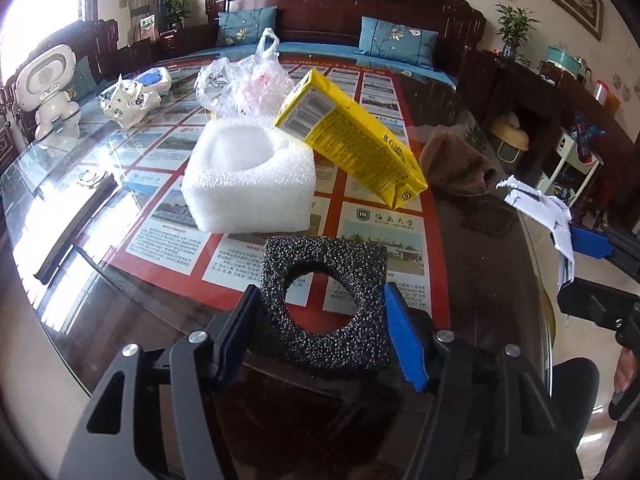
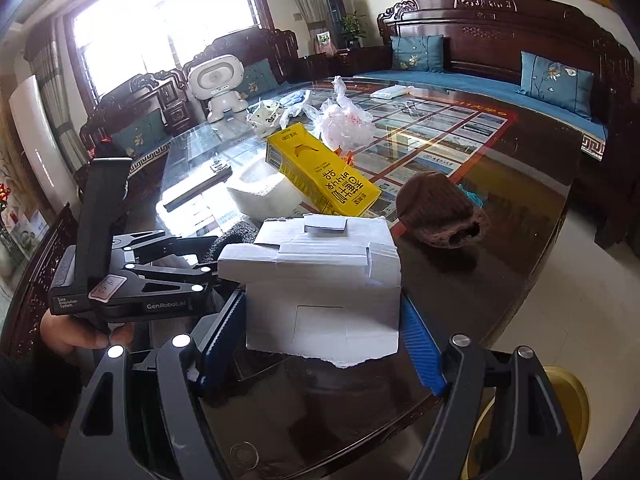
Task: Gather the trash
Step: 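Carry both items over the bucket and open the right tool to drop the box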
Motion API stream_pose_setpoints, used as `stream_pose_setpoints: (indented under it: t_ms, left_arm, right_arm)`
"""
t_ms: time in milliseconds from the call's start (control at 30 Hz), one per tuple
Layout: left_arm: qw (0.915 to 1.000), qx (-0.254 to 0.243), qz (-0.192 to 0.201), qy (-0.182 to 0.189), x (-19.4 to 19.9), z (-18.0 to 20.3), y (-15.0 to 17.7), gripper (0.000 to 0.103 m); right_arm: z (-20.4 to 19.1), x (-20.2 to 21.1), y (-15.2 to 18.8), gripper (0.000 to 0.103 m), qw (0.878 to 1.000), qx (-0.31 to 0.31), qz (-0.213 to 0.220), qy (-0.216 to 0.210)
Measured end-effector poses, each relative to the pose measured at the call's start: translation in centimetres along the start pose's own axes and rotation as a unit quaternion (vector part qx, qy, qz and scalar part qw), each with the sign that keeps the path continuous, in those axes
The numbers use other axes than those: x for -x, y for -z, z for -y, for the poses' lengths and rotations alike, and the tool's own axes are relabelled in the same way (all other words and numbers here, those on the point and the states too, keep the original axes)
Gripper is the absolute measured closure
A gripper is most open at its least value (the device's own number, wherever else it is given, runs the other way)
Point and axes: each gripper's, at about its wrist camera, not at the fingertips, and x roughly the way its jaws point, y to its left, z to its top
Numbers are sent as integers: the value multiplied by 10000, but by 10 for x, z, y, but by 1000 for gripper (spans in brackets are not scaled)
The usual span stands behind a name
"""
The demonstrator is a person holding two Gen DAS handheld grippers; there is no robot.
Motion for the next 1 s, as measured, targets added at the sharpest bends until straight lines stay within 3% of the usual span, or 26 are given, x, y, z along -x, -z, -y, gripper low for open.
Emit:
stream_pose_setpoints:
  t_ms: [200,467,733,1000]
  left_arm:
    - [9988,-280,177,346,18,26,-14,41]
    - [9921,-921,131,846,3,107,-30,40]
    - [9763,-1518,-222,1524,-35,212,-36,40]
    - [9612,-1990,-581,1819,-69,289,-29,40]
  right_arm:
    - [14,18,4,31,9997,-103,186,150]
    - [65,68,32,31,9947,-518,424,781]
    - [128,117,81,31,9815,-1072,346,1547]
    - [174,137,126,31,9681,-1502,40,2006]
